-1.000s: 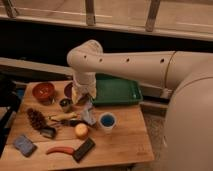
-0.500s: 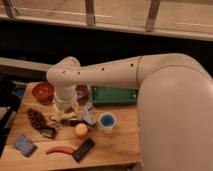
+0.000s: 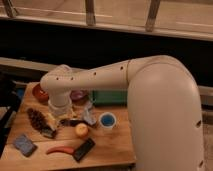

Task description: Place pepper in purple bowl

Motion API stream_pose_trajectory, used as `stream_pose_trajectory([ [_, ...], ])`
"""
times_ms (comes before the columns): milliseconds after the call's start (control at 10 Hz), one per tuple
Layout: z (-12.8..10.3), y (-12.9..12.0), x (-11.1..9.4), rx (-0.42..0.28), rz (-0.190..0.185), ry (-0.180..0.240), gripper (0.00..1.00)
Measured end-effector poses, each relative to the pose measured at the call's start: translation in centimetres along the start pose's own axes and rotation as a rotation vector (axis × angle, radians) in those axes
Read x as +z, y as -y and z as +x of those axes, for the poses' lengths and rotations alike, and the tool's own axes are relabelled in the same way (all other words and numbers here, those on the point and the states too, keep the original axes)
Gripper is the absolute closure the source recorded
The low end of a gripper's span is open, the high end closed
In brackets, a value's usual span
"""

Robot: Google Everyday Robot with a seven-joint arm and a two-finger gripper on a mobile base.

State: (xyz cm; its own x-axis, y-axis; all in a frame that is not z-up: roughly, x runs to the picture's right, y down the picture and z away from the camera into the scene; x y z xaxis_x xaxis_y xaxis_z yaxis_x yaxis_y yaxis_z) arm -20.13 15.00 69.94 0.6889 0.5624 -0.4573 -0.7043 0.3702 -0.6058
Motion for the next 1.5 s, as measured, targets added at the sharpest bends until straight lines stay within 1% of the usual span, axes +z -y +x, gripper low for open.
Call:
stream_pose_trajectory([
  [400,-0.2,-0.1,0.1,0.001,-0.001,-0.001,0.35],
  [500,-0.2,-0.6,0.7,-0.005,-0.007,-0.015,0.35],
  [700,0.6,-2.4,2.4,-0.018,-0.053,-0.038,0.35],
  [900,1.6,-5.1,4.9,-0.053,-0.111,-0.07,0.35],
  [1100,2.1,-6.4,6.2,-0.072,-0.144,-0.085,0.35],
  [1300,2.0,-7.0,7.1,-0.087,-0.174,-0.089,0.35],
  [1400,2.1,-7.1,7.7,-0.095,-0.195,-0.084,0.35],
  [1500,2.1,-7.0,7.8,-0.094,-0.202,-0.08,0.35],
])
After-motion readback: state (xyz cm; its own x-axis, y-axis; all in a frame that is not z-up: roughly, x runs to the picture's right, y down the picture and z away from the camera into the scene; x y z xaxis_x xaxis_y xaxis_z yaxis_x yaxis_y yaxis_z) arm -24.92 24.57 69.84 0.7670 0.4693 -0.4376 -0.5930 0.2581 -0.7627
